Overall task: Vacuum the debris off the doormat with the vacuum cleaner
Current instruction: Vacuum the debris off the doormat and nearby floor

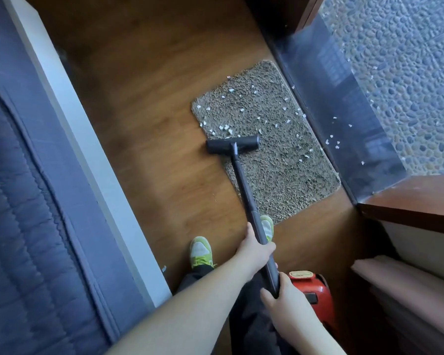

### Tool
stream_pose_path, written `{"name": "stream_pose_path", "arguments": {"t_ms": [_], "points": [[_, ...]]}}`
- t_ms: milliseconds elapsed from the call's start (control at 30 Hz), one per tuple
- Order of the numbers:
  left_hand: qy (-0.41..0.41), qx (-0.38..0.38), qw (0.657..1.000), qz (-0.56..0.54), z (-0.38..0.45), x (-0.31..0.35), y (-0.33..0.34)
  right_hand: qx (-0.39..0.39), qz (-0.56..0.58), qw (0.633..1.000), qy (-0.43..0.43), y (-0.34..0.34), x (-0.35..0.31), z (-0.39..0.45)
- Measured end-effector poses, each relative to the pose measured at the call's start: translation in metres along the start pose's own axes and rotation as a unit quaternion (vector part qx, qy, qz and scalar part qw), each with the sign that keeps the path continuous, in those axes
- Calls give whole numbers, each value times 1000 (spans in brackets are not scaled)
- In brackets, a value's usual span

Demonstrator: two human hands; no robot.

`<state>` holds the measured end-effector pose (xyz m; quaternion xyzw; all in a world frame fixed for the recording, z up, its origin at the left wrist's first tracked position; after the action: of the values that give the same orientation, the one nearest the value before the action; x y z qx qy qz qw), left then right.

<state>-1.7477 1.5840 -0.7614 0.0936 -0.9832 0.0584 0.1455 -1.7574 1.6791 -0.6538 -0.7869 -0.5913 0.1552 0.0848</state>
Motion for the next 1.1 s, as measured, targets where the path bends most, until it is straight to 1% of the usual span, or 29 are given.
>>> {"name": "stream_pose_path", "arguments": {"t_ms": [167, 267, 367, 467, 600, 667, 733, 967, 1100], "points": [[7, 6, 1000, -10, 6, 2, -1, 8, 9, 1000, 1, 0, -1, 4], [0, -4, 1000, -4, 1, 4, -2, 10, 0, 1000, 5, 2, -1, 5], [-22, -22, 999, -33, -2, 4, 1, 12, -11, 1000, -2, 2, -3, 6], [-17, -23, 999, -41, -3, 11, -7, 10, -8, 1000, -7, 2, -8, 8], [-18, -14, 999, -40, 19, 25, -24, 17, -27, 999, -14, 0, -30, 24], [-24, 2, 999, -33, 44, 22, -29, 22, -28, 999, -15, 0, -45, 33], [-29, 0, 999, -24, 59, 21, -32, 25, -41, 999, -16, 2, -54, 39], [-34, -15, 999, -32, 45, 21, -38, 6, -16, 1000, 9, 8, -52, 32], [-18, -20, 999, -25, 31, 28, -40, -7, -10, 1000, 4, 4, -48, 30]]}}
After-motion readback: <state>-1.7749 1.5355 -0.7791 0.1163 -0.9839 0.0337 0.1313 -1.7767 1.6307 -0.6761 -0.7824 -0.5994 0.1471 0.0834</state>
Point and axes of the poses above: each hand's wrist, its own z-axis towards the middle knuckle, its own y-axis out of the palm, x = y × z, the point moved 3 cm from there along z, towards the middle knuckle, and after that the axes turned 4 degrees about y, right-handed, at the moved point
